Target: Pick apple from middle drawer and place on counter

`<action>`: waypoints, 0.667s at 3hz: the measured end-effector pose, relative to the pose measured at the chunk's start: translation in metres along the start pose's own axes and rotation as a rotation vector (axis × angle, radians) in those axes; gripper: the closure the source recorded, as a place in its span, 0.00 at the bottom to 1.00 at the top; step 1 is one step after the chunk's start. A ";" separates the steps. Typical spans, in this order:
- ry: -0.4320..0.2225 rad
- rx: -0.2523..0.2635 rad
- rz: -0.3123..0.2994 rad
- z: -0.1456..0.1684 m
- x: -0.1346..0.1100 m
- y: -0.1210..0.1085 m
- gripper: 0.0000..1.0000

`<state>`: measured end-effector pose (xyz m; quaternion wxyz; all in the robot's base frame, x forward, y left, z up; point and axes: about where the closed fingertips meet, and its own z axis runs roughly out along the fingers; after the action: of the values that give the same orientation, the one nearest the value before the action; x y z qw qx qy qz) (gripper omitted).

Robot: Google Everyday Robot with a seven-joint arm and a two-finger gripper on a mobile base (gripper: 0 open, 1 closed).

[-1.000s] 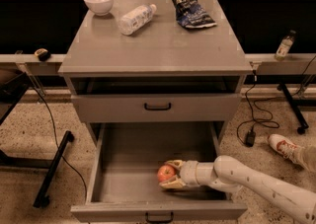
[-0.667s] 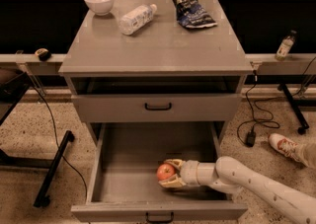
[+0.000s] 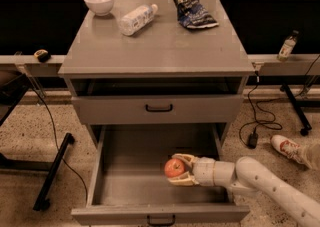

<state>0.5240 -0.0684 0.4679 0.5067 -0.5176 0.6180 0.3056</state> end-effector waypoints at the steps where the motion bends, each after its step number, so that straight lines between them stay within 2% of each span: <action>1: 0.085 -0.016 -0.064 -0.025 -0.051 0.016 1.00; 2: 0.178 -0.034 -0.104 -0.053 -0.102 0.005 1.00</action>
Offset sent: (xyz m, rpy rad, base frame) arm -0.0300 -0.0286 0.1559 -0.2891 -0.0065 0.0503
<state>0.4978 -0.0807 0.5794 0.4560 -0.5826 0.6278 0.2420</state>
